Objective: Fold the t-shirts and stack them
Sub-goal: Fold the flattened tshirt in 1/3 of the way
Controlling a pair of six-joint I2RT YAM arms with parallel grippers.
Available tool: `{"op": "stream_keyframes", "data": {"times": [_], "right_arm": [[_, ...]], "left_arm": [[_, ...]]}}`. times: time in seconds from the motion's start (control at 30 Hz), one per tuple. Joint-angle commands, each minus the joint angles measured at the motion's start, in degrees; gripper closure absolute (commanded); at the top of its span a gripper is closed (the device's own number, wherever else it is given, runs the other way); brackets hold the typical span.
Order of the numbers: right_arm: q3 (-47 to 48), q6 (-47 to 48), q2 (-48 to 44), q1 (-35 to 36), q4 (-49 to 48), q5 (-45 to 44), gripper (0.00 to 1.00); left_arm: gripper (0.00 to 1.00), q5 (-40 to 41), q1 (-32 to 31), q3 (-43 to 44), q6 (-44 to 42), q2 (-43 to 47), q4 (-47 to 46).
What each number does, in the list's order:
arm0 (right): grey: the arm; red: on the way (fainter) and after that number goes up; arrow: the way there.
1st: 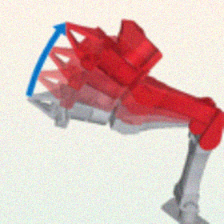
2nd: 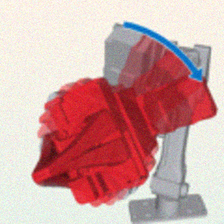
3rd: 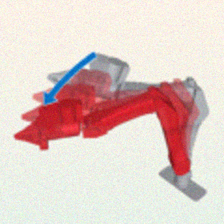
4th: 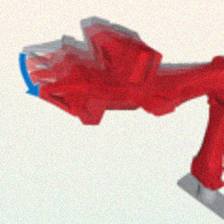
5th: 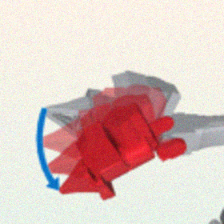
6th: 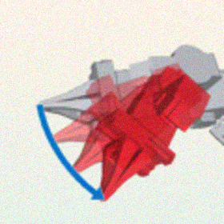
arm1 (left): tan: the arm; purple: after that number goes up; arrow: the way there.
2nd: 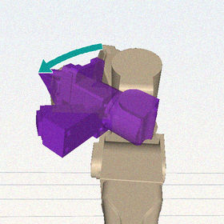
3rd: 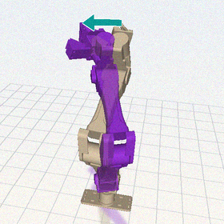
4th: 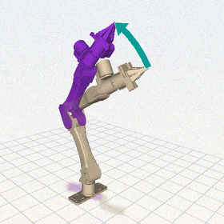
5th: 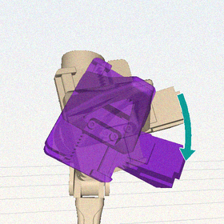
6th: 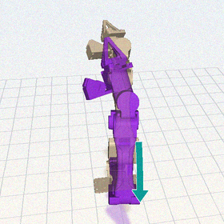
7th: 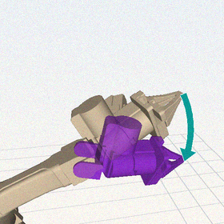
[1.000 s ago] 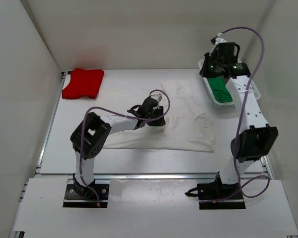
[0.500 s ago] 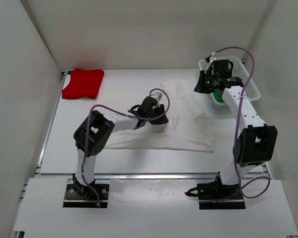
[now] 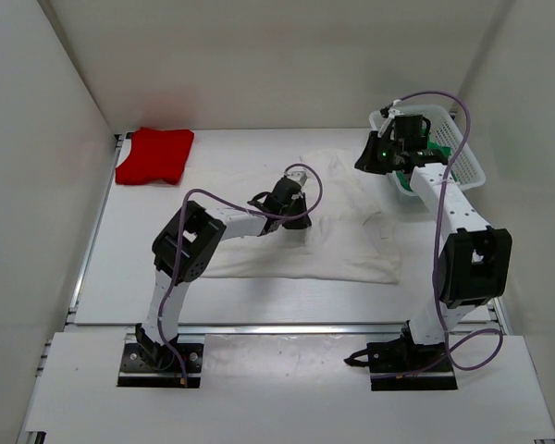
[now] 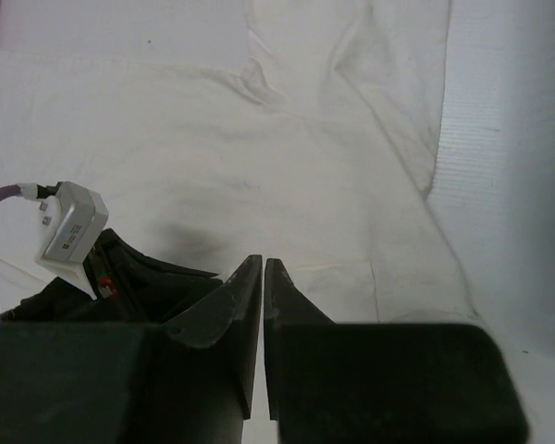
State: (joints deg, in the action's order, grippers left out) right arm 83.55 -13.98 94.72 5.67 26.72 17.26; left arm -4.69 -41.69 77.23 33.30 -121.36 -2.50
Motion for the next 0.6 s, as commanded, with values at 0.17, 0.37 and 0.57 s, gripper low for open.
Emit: {"op": "stream_keyframes", "data": {"times": [0.17,0.37,0.57], "right_arm": [[4.32,-1.49,9.33,0.30,-8.36,-2.13,0.86],[16.80,0.35,23.65,0.39,-6.95,-8.29,0.83],[38.03,2.90,38.32,0.30,-1.34,-13.82,0.61]], "left_arm": [[0.74,4.60,2.22,-0.68,2.11,3.67,-0.21],[0.67,4.86,4.95,-4.45,5.10,6.39,-1.36],[0.58,2.32,4.00,-13.40,8.97,14.13,-6.89]]}}
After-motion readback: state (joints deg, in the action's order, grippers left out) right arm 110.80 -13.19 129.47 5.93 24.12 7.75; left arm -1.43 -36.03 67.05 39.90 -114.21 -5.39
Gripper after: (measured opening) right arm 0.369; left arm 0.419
